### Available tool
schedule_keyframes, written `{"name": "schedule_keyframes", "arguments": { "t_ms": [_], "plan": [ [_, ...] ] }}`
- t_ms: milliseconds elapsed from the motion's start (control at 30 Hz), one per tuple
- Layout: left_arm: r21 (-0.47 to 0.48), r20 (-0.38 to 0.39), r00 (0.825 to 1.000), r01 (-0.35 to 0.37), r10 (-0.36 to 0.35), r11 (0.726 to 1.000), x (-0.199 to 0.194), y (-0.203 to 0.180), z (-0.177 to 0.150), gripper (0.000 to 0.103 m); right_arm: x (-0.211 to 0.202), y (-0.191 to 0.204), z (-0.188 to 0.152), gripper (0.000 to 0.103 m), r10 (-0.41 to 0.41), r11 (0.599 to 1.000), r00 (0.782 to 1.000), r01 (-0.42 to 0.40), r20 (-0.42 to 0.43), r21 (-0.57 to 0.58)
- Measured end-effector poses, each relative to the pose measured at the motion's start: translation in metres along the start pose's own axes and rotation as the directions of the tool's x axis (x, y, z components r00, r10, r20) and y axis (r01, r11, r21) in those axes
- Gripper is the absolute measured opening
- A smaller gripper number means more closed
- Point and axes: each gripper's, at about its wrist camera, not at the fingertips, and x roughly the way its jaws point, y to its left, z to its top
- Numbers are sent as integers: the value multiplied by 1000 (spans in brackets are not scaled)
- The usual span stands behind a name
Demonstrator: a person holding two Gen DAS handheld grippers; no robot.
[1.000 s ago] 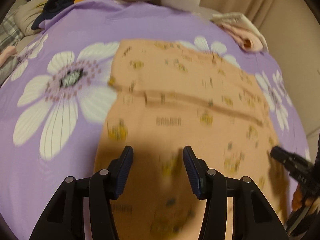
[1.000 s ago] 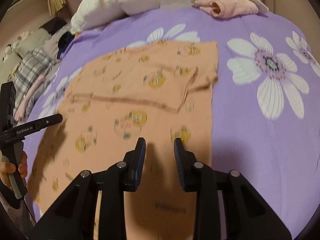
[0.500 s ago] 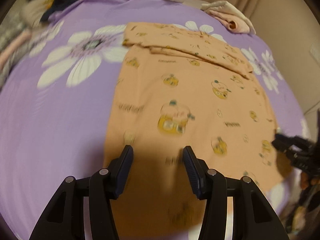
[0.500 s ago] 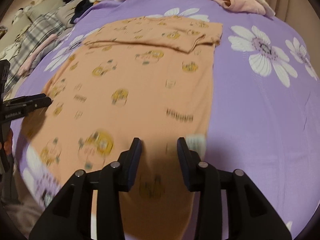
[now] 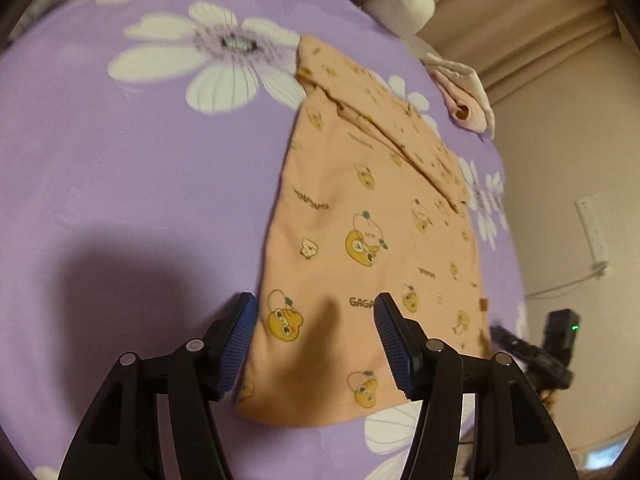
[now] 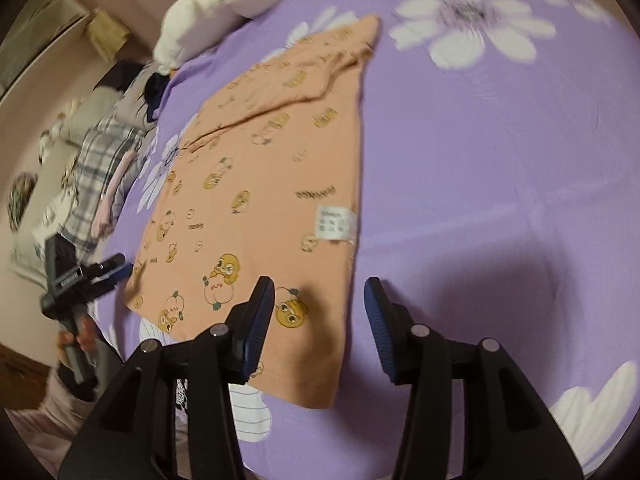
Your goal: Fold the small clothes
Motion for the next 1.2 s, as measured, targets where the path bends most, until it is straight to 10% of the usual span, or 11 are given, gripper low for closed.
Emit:
{"name": "schedule_keyframes", "arguments": {
  "t_ms": [533,967,1200],
  "plan": [
    [-60,-76,963,256,-260,965,42,-5,34,59,45,0,36,44,213,971,977,-213,13,106],
    [-51,-109,958,261,-266,964,19,0,-4,59,30,-6,10,41,283,953,958,-277,-40,121],
    [-129,-105,969,211,-225,969,28,11,2,22,35,-3,4,23,258,960,965,-251,-45,120]
  ]
}}
